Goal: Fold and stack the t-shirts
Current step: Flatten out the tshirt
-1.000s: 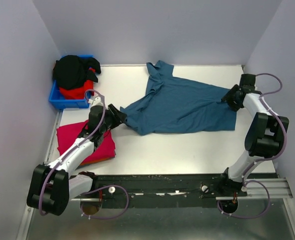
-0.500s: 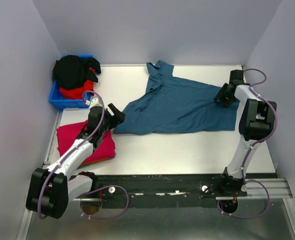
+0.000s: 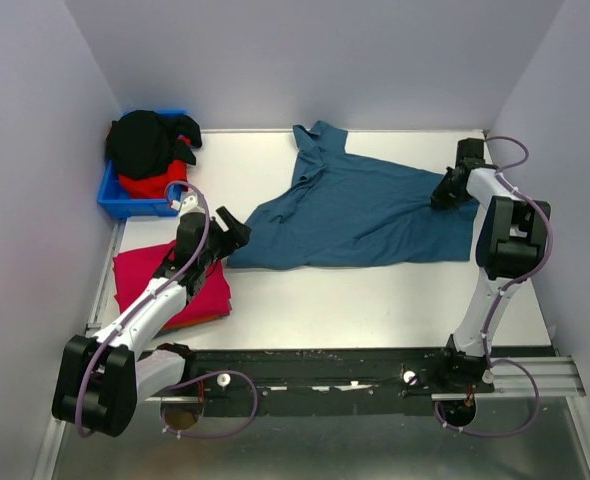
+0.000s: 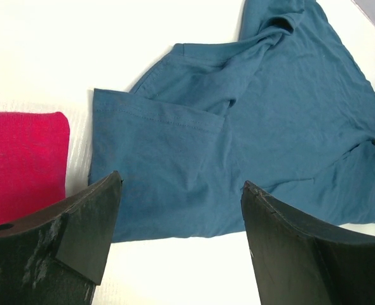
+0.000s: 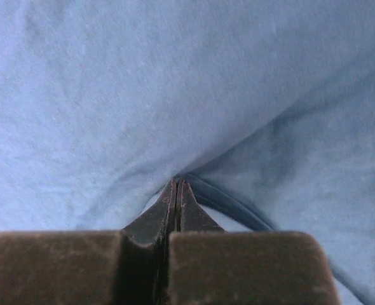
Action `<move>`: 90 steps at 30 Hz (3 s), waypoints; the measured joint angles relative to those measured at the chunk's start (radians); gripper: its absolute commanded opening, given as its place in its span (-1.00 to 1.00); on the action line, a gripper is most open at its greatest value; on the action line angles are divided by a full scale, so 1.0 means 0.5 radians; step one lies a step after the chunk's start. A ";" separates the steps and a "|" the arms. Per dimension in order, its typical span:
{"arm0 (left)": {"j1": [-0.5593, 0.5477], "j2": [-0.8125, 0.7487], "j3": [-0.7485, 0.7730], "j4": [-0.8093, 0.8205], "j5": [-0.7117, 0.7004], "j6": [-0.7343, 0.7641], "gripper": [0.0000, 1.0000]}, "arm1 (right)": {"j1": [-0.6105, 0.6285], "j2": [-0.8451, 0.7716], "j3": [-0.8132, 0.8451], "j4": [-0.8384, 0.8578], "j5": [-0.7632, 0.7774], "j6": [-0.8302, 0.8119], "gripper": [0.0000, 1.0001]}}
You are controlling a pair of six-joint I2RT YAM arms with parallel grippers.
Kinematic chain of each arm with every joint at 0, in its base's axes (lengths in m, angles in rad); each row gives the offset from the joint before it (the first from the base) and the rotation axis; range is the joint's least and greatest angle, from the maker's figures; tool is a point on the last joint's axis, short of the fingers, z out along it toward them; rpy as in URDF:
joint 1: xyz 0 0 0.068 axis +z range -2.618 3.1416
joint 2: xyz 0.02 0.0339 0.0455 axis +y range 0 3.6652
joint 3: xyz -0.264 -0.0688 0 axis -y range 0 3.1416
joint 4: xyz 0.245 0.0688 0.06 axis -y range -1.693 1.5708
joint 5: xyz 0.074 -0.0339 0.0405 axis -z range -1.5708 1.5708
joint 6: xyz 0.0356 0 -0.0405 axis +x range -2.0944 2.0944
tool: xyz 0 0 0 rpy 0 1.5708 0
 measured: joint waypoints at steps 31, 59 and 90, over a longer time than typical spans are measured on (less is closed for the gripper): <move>-0.212 0.396 0.354 -0.191 -0.011 0.082 0.51 | -0.207 -2.459 -1.784 -0.011 0.613 0.595 -0.99; -0.227 1.117 1.034 -0.945 -0.788 -0.106 0.08 | -0.211 -2.872 -2.216 0.041 0.824 0.832 -0.99; -0.124 1.449 1.179 -0.909 -0.758 -0.129 -0.04 | -0.211 -2.781 -2.238 0.124 0.776 0.829 -0.99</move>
